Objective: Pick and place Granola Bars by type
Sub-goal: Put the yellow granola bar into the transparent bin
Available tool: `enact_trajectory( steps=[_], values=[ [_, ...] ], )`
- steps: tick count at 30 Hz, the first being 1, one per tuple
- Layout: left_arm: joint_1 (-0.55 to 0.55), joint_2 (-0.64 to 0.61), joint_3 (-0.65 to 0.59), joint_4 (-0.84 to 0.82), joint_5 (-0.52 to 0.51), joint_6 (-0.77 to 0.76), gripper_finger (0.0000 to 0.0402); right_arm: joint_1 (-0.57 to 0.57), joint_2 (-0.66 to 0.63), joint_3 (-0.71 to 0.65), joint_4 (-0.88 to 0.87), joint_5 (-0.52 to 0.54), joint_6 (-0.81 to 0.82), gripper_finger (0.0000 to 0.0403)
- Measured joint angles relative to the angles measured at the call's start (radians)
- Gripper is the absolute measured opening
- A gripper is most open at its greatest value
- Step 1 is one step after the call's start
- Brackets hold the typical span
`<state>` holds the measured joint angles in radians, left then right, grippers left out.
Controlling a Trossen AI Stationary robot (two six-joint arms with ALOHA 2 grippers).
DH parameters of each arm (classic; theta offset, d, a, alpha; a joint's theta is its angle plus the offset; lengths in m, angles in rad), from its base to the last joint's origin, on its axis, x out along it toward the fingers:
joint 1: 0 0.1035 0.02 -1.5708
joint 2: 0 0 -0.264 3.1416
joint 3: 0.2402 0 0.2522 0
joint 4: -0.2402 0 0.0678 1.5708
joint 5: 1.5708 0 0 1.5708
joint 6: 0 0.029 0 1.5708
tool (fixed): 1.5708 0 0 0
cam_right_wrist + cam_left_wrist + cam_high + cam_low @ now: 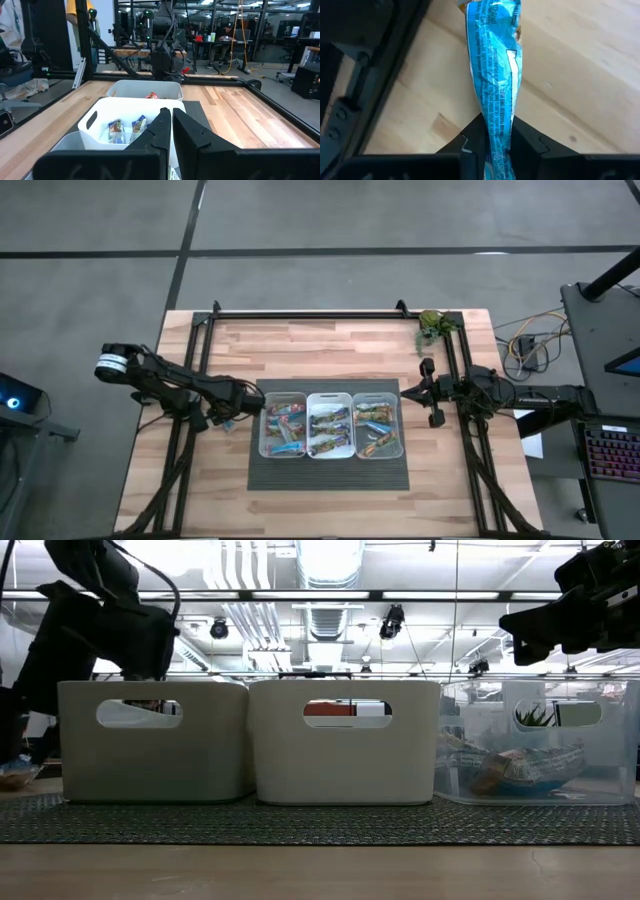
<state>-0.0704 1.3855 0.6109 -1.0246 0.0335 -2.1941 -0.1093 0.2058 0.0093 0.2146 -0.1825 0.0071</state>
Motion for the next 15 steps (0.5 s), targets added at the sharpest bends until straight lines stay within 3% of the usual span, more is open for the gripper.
enact_trajectory(
  steps=[15],
  values=[
    [0.0,-0.133,0.172,-0.169,-0.049,0.035,0.005,0.0,0.0,0.0,0.0,0.0,0.0,0.0009]
  ],
)
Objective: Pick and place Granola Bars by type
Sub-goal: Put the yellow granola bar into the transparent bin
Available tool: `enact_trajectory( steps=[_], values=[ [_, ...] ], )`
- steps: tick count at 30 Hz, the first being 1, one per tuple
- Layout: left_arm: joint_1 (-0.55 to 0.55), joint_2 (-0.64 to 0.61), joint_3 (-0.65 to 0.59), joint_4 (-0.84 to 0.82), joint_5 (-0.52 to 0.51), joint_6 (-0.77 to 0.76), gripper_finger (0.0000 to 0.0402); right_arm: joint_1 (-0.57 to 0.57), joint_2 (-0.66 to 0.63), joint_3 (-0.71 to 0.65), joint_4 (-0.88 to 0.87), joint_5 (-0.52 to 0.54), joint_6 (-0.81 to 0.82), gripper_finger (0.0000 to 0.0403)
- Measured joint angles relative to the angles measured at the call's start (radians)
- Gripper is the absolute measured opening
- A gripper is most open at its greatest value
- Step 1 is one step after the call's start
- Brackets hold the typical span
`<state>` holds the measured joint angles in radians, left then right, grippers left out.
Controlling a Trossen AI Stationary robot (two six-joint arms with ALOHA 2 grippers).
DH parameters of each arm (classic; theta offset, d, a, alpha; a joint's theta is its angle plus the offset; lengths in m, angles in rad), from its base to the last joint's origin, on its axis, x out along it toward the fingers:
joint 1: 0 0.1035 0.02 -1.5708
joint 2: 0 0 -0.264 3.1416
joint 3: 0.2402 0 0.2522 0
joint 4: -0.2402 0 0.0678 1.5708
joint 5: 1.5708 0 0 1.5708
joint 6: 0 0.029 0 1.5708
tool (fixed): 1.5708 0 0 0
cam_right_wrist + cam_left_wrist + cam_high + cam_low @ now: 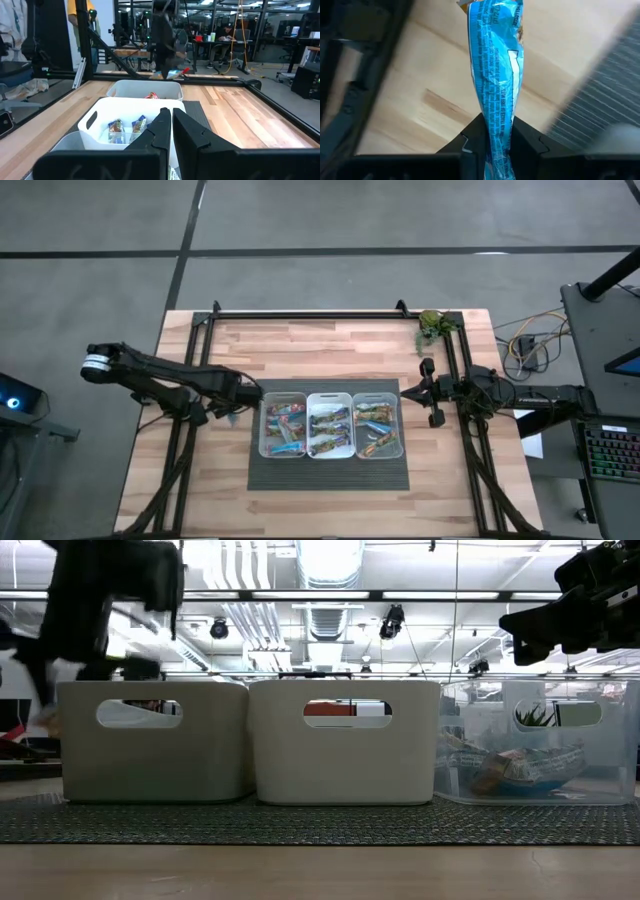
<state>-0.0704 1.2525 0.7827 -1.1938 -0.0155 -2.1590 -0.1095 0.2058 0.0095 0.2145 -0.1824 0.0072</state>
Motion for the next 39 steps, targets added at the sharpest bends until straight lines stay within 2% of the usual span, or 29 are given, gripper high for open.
enact_trajectory(
  steps=[4,7,12,16,21,30,39],
  values=[
    [0.0,-0.054,0.074,0.016,-0.078,0.015,0.005,0.0,0.0,0.0,0.0,0.0,0.0,0.0009],
    [0.0,-0.081,0.135,0.055,-0.197,0.055,0.005,0.0,0.0,0.0,0.0,0.0,0.0,0.0009],
    [0.0,-0.072,0.234,0.232,-0.382,0.195,0.005,0.0,0.0,0.0,0.0,0.0,0.0,0.0009],
    [0.0,-0.02,0.29,0.44,-0.446,0.384,0.005,0.0,0.0,0.0,0.0,0.0,0.0,0.0009],
    [0.0,0.072,0.348,0.605,-0.446,0.573,0.005,0.0,0.0,0.0,0.0,0.0,0.0,0.0009],
    [0.001,0.256,0.471,0.833,-0.337,0.938,0.005,0.0,0.0,0.0,0.0,0.0,0.0,0.0009],
    [-0.002,0.391,0.64,0.904,-0.216,1.26,0.005,0.0,0.0,0.0,0.0,0.0,0.0,0.0009]
  ],
)
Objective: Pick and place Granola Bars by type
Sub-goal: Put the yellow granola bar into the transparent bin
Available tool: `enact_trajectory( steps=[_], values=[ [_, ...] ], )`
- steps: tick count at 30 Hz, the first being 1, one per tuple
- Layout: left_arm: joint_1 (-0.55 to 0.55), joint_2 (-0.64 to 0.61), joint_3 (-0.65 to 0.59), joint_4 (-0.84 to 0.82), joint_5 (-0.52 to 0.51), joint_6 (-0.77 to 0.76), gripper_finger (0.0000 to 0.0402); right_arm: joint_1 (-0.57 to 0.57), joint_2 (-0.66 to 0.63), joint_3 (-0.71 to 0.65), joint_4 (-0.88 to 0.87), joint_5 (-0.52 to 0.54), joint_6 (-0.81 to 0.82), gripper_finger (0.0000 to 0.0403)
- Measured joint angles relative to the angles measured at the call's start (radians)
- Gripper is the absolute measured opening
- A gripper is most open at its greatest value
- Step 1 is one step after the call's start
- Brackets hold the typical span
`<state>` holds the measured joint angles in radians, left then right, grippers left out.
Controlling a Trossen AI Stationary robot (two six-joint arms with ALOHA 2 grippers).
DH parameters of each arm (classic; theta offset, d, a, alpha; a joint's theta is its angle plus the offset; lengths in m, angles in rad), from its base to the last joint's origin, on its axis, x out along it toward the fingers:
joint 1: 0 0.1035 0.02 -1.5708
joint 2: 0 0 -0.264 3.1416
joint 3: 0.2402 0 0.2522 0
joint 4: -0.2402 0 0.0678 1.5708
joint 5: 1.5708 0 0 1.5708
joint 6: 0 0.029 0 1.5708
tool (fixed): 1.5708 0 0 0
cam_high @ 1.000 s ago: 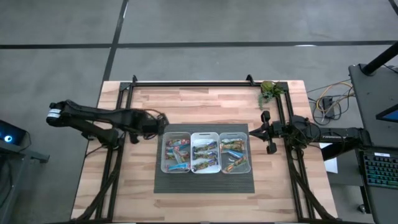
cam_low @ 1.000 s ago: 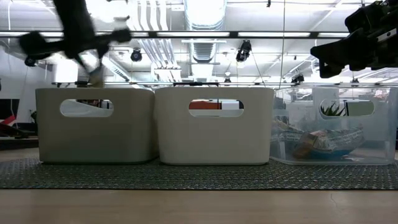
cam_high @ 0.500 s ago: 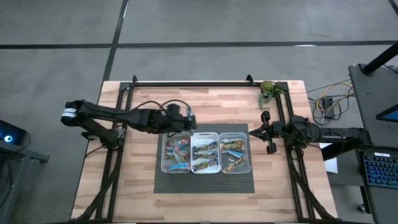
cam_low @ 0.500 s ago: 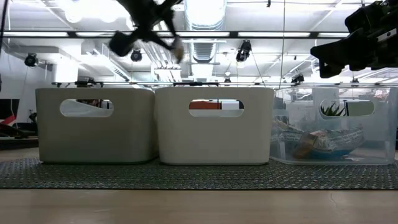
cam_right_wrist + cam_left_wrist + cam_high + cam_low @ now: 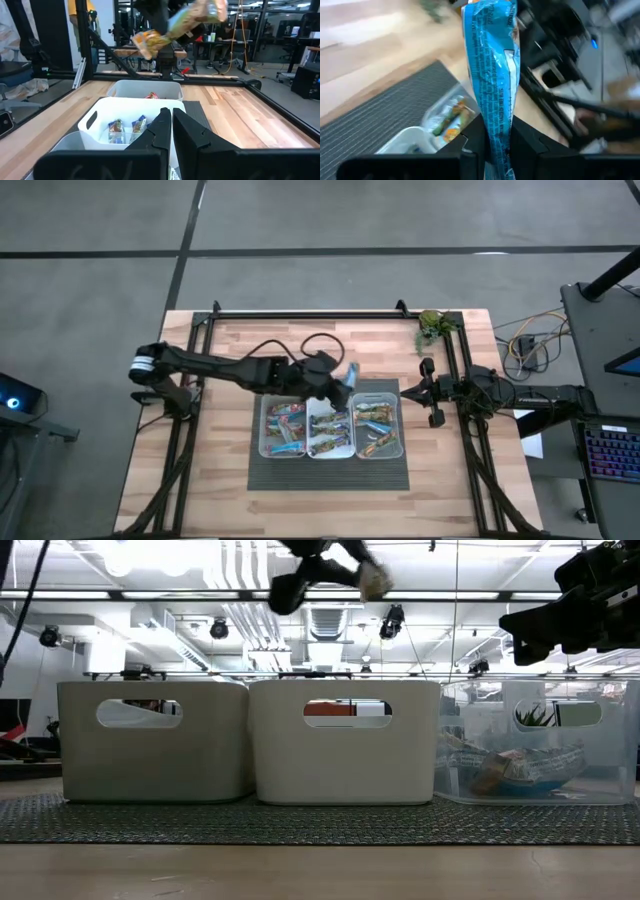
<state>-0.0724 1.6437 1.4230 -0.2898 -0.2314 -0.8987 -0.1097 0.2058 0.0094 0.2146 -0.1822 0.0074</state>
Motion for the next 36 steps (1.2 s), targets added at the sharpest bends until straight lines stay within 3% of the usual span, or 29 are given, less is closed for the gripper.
enact_trajectory(
  steps=[10,18,24,36],
  values=[
    [-0.004,0.178,0.188,0.008,0.221,0.253,0.005,0.0,0.0,0.0,0.0,0.0,0.0,0.0009],
    [-0.005,0.252,0.228,0.037,0.399,0.508,0.005,0.0,0.0,0.0,0.0,0.0,0.0,0.0009],
    [-0.004,0.285,0.227,0.046,0.404,0.591,0.005,0.0,0.0,0.0,0.0,0.0,0.0,0.0009],
    [-0.001,0.385,0.225,0.175,0.391,0.585,0.005,0.0,0.0,0.0,0.0,0.0,0.0,0.0009]
  ],
)
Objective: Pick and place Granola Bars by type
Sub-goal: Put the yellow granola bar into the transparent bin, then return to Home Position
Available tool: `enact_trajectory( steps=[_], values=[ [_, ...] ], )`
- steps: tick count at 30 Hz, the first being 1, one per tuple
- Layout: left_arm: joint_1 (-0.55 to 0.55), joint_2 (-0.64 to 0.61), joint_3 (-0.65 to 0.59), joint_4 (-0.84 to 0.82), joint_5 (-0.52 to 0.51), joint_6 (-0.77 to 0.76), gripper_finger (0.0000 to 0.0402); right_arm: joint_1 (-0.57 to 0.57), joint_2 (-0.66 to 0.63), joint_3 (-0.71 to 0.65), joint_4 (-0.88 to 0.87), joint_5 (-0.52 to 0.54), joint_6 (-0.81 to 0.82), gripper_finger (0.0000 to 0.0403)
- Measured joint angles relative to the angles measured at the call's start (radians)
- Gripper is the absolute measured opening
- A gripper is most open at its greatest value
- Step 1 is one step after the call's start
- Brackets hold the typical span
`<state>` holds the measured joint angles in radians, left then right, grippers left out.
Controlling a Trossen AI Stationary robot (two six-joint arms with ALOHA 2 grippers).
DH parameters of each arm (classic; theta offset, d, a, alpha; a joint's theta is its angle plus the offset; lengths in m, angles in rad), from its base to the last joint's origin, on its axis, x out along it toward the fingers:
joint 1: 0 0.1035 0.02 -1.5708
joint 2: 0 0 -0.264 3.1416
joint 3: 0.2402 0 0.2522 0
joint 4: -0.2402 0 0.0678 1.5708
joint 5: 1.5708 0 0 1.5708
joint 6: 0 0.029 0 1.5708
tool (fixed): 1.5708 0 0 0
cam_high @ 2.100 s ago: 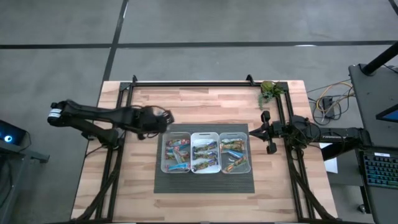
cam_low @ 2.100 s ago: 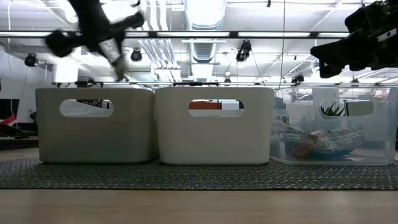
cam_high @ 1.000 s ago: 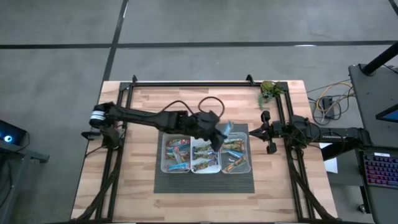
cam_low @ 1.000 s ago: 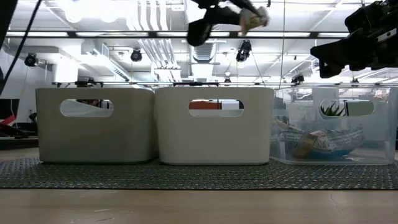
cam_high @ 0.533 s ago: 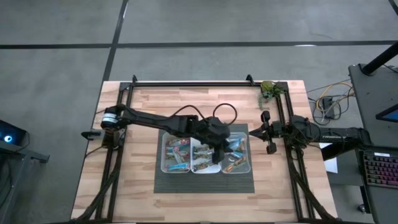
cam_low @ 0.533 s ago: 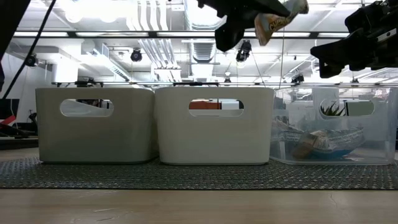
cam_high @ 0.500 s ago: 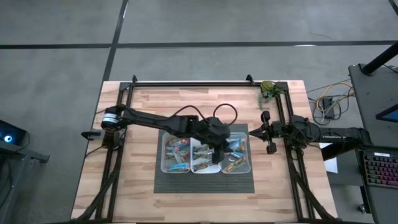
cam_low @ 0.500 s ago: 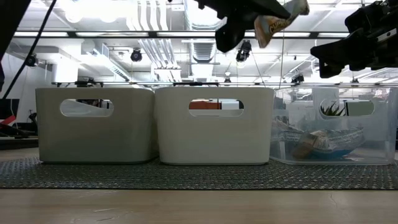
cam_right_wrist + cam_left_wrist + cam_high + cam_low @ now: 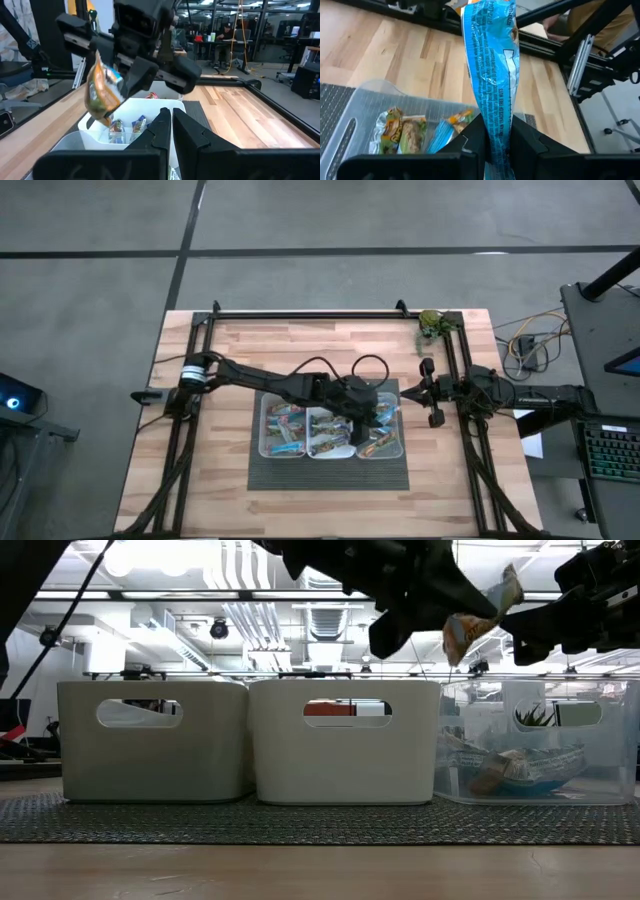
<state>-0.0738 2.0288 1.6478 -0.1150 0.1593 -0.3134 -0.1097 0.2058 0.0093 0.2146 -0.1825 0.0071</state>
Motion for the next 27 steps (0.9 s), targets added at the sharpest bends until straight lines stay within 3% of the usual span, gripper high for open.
enact_trajectory(
  steps=[8,15,19,27],
  values=[
    [0.0,0.036,-0.028,0.003,0.011,0.032,0.005,0.0,0.0,0.0,0.0,0.0,0.0,0.0009],
    [0.004,0.037,-0.053,-0.021,0.04,-0.027,0.0054,0.0,0.0,0.0,0.0,0.0,0.0,0.0009],
    [0.006,0.037,-0.053,-0.028,0.094,-0.035,0.0075,0.0,0.0,0.0,0.0,0.0,0.0,0.0009],
    [0.015,0.035,-0.053,-0.068,0.082,-0.038,0.0137,0.0,0.0,0.0,0.0,0.0,0.0,0.0009]
  ],
)
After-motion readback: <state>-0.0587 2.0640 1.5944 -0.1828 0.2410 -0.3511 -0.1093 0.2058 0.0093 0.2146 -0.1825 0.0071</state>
